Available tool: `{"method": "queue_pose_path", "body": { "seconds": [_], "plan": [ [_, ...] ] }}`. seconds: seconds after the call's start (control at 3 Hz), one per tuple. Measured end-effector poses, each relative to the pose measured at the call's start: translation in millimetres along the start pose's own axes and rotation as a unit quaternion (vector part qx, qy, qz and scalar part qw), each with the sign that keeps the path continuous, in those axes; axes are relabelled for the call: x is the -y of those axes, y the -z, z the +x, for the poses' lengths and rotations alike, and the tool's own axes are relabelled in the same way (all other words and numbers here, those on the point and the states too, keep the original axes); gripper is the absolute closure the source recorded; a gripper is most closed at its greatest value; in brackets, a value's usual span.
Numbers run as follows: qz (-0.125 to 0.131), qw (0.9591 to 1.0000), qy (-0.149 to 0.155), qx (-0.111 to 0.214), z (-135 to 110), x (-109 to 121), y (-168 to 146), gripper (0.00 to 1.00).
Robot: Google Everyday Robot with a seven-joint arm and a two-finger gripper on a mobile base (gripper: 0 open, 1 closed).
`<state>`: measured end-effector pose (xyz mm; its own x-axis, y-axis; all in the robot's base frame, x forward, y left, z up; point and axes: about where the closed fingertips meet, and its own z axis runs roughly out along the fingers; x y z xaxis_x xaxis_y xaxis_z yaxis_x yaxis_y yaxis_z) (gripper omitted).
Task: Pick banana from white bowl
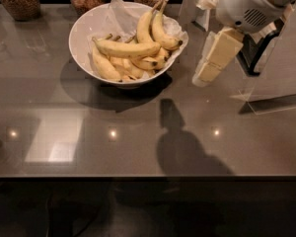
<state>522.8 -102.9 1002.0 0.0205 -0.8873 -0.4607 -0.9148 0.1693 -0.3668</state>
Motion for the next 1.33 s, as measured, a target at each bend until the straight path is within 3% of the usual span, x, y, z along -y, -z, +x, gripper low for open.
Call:
{"method": "queue_pose_path", "body": {
  "seconds": [0.33,0.67,1.33],
  "plan": [
    [-0.003,0.9994,0.02,0.03,-24.5,29.7,-32.4,0.0],
    [-0.02,0.9984,0.035,0.039,-46.7,45.0,-67.9,0.0],
    [-0.046,0.9942,0.087,0.044,-78.3,52.8,-123.6,0.06]
  ]
}}
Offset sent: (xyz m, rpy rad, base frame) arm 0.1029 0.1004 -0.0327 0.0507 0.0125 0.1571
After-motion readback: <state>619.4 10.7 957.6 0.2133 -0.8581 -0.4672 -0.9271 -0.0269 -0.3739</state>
